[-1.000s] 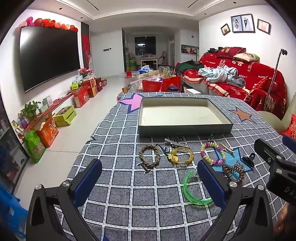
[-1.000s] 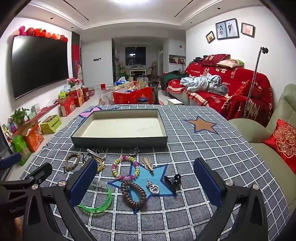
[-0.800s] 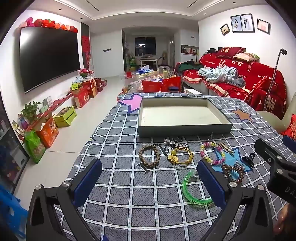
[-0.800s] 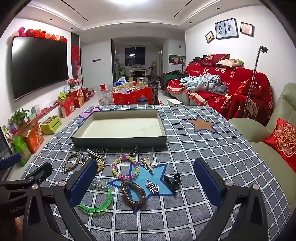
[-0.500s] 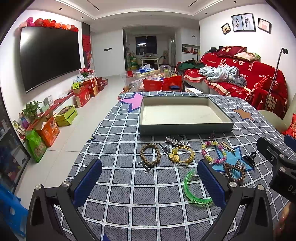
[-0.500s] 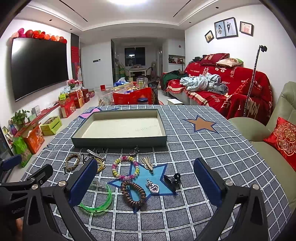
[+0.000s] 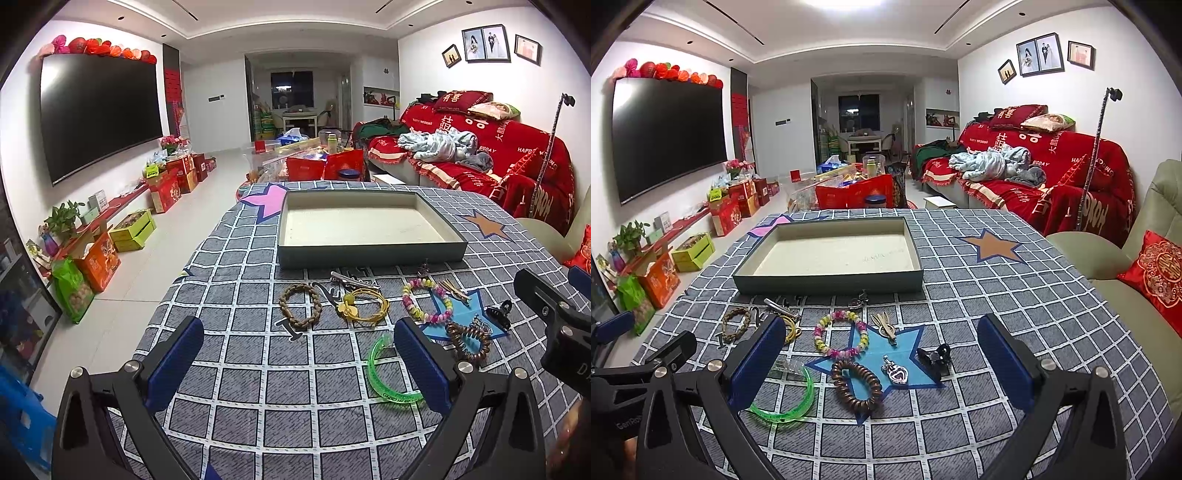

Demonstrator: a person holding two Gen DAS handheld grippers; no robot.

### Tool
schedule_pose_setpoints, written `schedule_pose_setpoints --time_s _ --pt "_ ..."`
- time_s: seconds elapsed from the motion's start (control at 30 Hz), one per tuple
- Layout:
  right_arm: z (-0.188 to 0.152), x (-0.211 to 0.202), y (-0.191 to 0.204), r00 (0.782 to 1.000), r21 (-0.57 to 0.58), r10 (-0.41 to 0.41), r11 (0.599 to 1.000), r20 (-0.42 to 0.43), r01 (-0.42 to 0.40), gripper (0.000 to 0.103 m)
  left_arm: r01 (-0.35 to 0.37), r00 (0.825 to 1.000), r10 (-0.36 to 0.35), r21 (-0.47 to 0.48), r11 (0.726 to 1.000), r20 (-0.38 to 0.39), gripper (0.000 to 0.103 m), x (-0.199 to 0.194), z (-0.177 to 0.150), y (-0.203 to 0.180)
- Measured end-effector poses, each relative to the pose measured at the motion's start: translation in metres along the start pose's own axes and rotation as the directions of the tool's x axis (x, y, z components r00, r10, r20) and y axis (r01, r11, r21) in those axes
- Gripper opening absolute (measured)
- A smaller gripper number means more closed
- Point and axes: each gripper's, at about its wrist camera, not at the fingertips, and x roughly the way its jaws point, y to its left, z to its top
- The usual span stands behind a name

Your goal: Organize jewelry

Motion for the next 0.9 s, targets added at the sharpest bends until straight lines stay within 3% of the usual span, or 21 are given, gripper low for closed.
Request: schedule_pose_setpoints --time_s 0.9 --pt "-0.0004 -0.0022 -0.0004 1.0 0.006 0.003 1.0 -0.014 -0.003 0.103 -0.004 1.0 0.004 0.005 1.0 -0.008 0.103 -0.0001 -0.0027 -0.0009"
